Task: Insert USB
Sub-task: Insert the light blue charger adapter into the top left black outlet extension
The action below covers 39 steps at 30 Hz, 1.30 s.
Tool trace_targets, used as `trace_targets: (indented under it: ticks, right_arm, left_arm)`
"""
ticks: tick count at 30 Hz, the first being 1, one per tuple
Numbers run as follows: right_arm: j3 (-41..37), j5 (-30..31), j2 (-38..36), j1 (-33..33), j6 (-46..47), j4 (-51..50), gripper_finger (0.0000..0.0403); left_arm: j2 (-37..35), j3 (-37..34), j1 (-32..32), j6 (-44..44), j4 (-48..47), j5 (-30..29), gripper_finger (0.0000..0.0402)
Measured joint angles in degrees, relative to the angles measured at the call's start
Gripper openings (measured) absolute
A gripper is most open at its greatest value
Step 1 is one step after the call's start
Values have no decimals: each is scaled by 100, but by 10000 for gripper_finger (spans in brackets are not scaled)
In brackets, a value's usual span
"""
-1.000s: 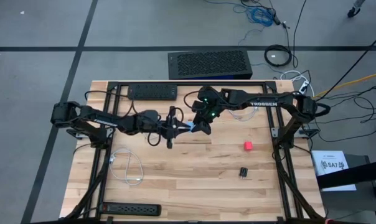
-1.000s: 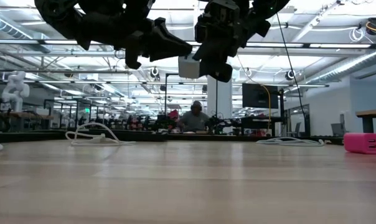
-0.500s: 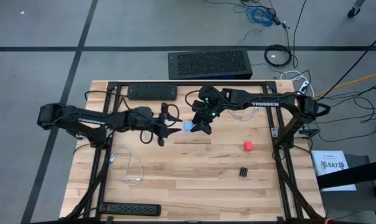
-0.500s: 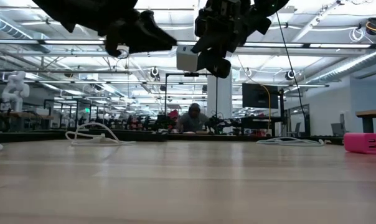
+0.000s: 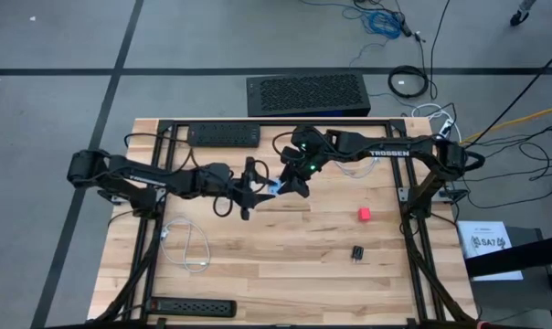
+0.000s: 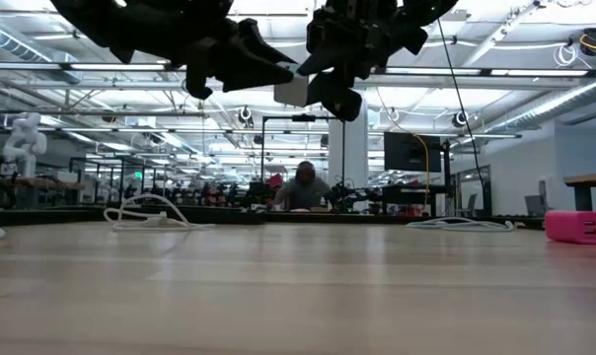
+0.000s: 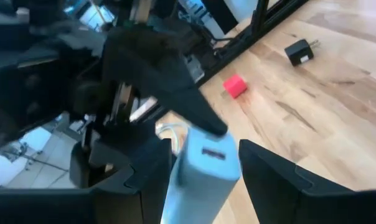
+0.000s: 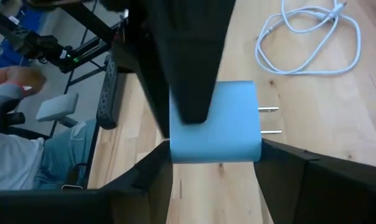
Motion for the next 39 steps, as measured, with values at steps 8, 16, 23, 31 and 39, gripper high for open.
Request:
trace_targets:
  ticks: [8, 16, 23, 31, 39]
  right_arm:
    - [-2, 46, 2, 0, 22, 81, 164]
    - [-4, 118, 9, -7, 26, 97, 164]
    - [-7, 83, 11, -7, 63, 107, 164]
    - [-7, -74, 11, 1, 82, 155, 164]
    - [-2, -217, 9, 4, 144, 286, 164]
  left_arm:
    - [44, 0, -61, -55, 172, -73, 163]
    - [35, 15, -62, -78, 83, -320, 94]
    - [35, 17, -66, 147, 29, -314, 123]
    - [29, 7, -59, 487, -225, -686, 178]
    - [31, 0, -110, 538, -120, -662, 187]
